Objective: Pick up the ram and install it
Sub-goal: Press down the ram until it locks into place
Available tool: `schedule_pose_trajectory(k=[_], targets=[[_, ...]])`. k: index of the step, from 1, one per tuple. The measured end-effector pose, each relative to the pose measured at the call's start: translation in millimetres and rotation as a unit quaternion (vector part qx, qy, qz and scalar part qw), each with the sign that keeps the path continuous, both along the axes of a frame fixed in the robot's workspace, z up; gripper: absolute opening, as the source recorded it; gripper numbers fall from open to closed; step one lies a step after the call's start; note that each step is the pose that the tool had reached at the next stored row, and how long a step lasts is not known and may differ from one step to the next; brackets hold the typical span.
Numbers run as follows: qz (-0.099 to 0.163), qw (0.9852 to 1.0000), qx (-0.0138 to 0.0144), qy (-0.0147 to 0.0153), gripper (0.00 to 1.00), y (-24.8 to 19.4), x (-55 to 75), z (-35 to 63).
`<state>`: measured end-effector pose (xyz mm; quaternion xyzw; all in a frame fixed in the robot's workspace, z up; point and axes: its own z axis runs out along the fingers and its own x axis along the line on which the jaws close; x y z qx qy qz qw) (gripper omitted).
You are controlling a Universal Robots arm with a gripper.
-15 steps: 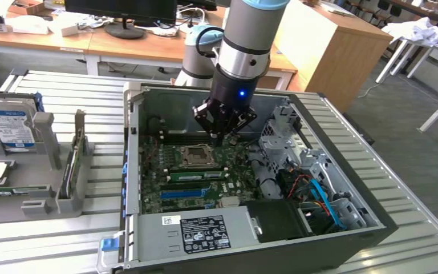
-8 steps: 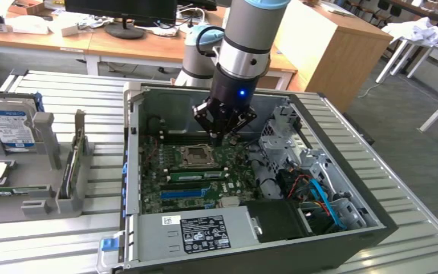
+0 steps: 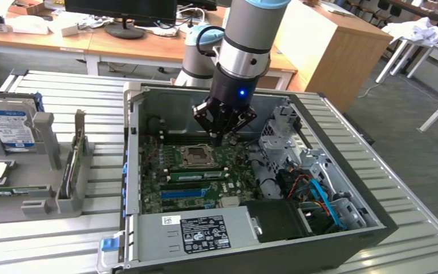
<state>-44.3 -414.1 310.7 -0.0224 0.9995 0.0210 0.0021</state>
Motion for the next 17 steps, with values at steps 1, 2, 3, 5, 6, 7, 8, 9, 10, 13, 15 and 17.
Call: schedule_pose_trajectory(k=[1,2,3,5,6,7,8,9,10,13,15,17], targets=[[0.000,1.0000,0.0000,0.0000,0.11,0.1,-0.3,0.0],[-0.001,1.0000,0.0000,0.0000,0.11,0.2,-0.7,0.0],[-0.002,1.0000,0.0000,0.0000,0.11,0.2,-1.4,0.0],[-0.004,1.0000,0.0000,0.0001,0.11,0.4,-2.8,0.0],[-0.006,1.0000,0.0000,0.0000,0.11,0.5,-3.6,0.0],[-0.007,1.0000,0.0000,0.0000,0.11,0.6,-4.5,-0.1],[-0.009,1.0000,0.0000,0.0000,0.11,0.7,-5.4,-0.1],[-0.011,0.9999,0.0000,0.0000,0.11,0.8,-6.1,-0.2],[-0.013,0.9999,0.0000,0.0000,0.11,0.8,-6.6,-0.2],[-0.015,0.9999,0.0001,0.0000,0.11,1.0,-6.8,-0.3],[-0.015,0.9999,0.0000,0.0000,0.11,1.0,-6.9,-0.2],[-0.015,0.9999,0.0000,0.0000,0.11,1.0,-6.9,-0.2]])
